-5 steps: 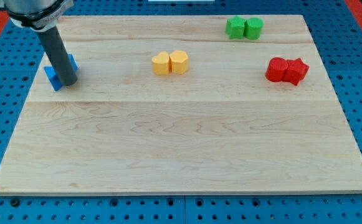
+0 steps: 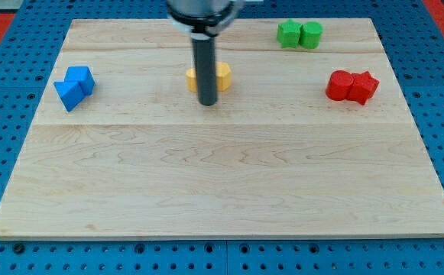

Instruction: Move your arm towards red circle

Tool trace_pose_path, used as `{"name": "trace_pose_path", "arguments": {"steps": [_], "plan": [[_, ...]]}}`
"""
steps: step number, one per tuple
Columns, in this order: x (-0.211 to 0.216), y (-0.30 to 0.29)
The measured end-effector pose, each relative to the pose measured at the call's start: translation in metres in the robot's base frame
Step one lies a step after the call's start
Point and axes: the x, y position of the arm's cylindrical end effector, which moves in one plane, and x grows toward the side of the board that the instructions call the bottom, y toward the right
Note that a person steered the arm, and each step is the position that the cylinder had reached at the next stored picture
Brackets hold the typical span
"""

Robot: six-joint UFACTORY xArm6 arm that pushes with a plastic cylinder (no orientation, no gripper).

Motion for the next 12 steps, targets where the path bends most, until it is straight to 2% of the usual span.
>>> {"name": "trace_pose_path", "arguments": {"steps": [3,12], "plan": [[-0.004,0.034],[-0.004,0.046]]}}
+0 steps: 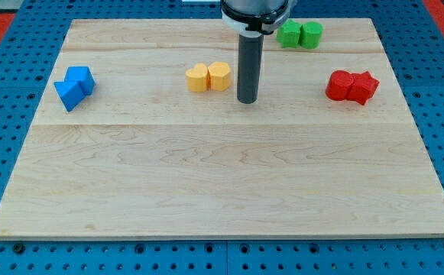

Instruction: Move your arm towards red circle

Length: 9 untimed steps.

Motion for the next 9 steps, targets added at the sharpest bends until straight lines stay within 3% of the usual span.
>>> {"name": "trace_pose_path", "arguments": {"steps": [7,9], "plan": [[0.000,0.022],[0.037,-0.015]]}}
